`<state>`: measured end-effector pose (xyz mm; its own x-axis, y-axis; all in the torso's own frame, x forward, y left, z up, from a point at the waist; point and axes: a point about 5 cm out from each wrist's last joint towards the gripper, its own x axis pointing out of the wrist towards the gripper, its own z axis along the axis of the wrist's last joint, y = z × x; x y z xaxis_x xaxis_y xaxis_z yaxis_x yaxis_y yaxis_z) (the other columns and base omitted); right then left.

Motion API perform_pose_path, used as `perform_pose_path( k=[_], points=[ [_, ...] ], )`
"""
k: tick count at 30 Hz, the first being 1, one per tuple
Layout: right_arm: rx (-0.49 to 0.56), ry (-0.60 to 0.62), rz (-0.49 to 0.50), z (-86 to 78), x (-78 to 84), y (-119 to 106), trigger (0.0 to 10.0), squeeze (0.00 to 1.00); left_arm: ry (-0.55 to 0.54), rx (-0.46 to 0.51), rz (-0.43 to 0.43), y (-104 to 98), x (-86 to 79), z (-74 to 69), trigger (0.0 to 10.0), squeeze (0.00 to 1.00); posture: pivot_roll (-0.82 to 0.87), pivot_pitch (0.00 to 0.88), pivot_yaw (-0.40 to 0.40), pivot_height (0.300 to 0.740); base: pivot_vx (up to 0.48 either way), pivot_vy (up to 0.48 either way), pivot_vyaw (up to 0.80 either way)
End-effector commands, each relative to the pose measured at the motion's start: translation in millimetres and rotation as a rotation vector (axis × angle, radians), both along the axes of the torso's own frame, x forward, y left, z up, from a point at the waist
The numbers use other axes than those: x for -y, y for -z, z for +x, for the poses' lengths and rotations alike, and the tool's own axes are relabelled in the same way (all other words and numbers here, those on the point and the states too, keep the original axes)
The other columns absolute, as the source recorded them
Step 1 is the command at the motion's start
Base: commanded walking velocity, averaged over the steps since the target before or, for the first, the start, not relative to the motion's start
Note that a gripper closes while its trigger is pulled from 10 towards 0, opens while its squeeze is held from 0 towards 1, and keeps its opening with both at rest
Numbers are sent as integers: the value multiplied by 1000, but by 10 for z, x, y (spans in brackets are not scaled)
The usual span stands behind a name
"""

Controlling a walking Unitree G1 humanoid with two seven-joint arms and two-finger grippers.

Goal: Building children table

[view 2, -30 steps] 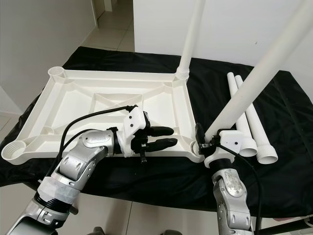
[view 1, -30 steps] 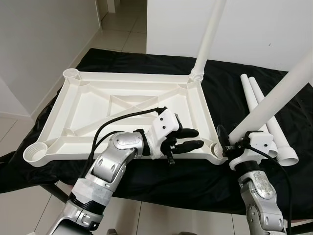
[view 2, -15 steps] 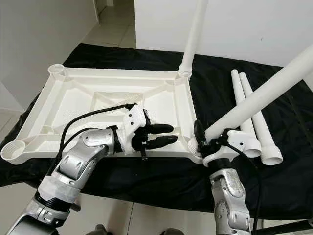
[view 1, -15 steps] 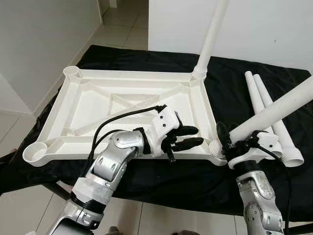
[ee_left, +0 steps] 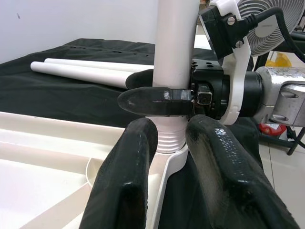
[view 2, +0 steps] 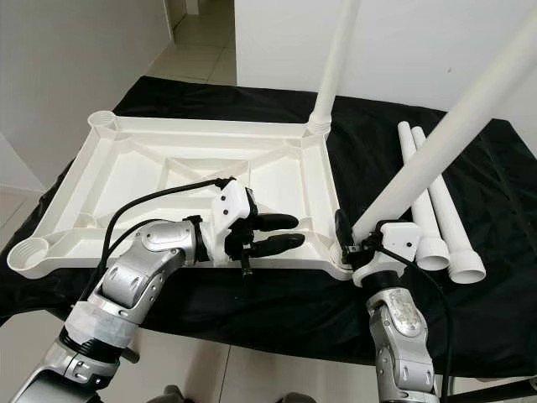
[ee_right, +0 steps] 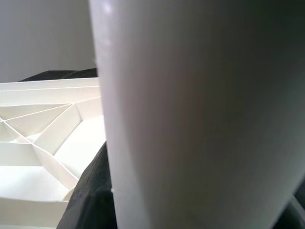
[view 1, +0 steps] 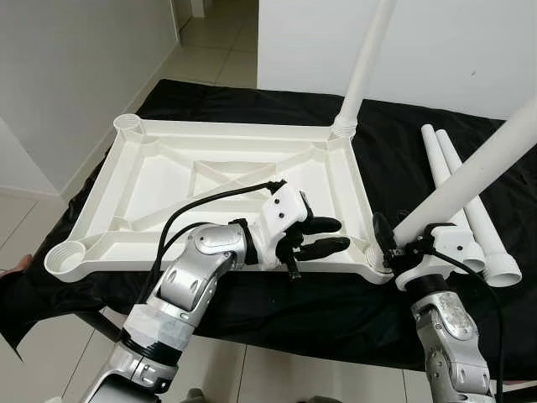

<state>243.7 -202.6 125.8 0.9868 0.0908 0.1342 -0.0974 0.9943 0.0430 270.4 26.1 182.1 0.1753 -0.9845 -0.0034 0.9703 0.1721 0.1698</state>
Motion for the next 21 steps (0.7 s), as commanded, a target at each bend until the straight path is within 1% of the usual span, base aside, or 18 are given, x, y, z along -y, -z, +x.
perform_pose_path(
  k=[1, 2, 3, 4, 6, 8, 9, 10, 11, 14, 16, 17, 18, 19, 21],
  points=[
    [-163, 21, 1, -63, 28, 307, 10000, 0, -68, 10, -8, -16, -11, 52, 10000, 0, 13, 21, 18, 740, 0, 0, 0],
    [-163, 21, 1, -63, 28, 307, 10000, 0, -68, 10, -8, -16, -11, 52, 10000, 0, 13, 21, 18, 740, 0, 0, 0],
    [-164, 17, -35, -64, 19, 315, 10000, 0, -68, 10, -8, -16, -11, 52, 10000, 0, 13, 21, 18, 740, 0, 0, 0],
    [-166, 7, -121, -65, 4, 328, 10000, 0, -68, 10, -8, -17, -11, 51, 10000, 0, 13, 22, 18, 740, 0, 0, 0],
    [-168, -26, -237, -73, -32, 356, 10000, 0, -66, 9, -7, -16, -12, 47, 10000, 0, 12, 23, 20, 740, 0, 0, 0],
    [-168, -26, -237, -73, -32, 356, 10000, 0, -66, 9, -7, -16, -12, 47, 10000, 0, 12, 23, 20, 740, 0, 0, 0],
    [-168, -35, -279, -75, -41, 366, 10000, 0, -66, 9, -7, -16, -12, 45, 10000, 0, 12, 23, 20, 740, 0, 0, 0],
    [-168, -35, -279, -75, -41, 366, 10000, 0, -66, 9, -7, -16, -12, 45, 10000, 0, 12, 23, 20, 740, 0, 0, 0],
    [-167, -46, -301, -79, -47, 371, 10000, 0, -65, 9, -7, -17, -11, 40, 10000, 0, 11, 26, 19, 740, 0, 0, 0],
    [-167, -51, -306, -83, -51, 375, 10000, 0, -65, 9, -8, -19, -11, 36, 10000, 0, 12, 26, 19, 740, 0, 0, 0],
    [-183, -52, -276, -92, -57, 408, 10000, 0, -65, 8, -11, -21, -10, 30, 10000, 0, 12, 26, 17, 740, 0, 0, 0],
    [-197, -40, -207, -97, -55, 432, 10000, 0, -66, 8, -11, -20, -9, 29, 10000, 0, 14, 26, 16, 740, 0, 0, 0],
    [-197, -40, -207, -97, -55, 432, 10000, 0, -66, 8, -11, -20, -9, 29, 10000, 0, 14, 26, 16, 740, 0, 0, 0],
    [-206, -32, -158, -101, -54, 447, 10000, 0, -66, 8, -12, -19, -9, 27, 10000, 0, 14, 26, 16, 740, 0, 0, 0],
    [-206, -32, -158, -101, -54, 447, 10000, 0, -66, 8, -12, -19, -9, 27, 10000, 0, 14, 26, 16, 740, 0, 0, 0]
  ],
)
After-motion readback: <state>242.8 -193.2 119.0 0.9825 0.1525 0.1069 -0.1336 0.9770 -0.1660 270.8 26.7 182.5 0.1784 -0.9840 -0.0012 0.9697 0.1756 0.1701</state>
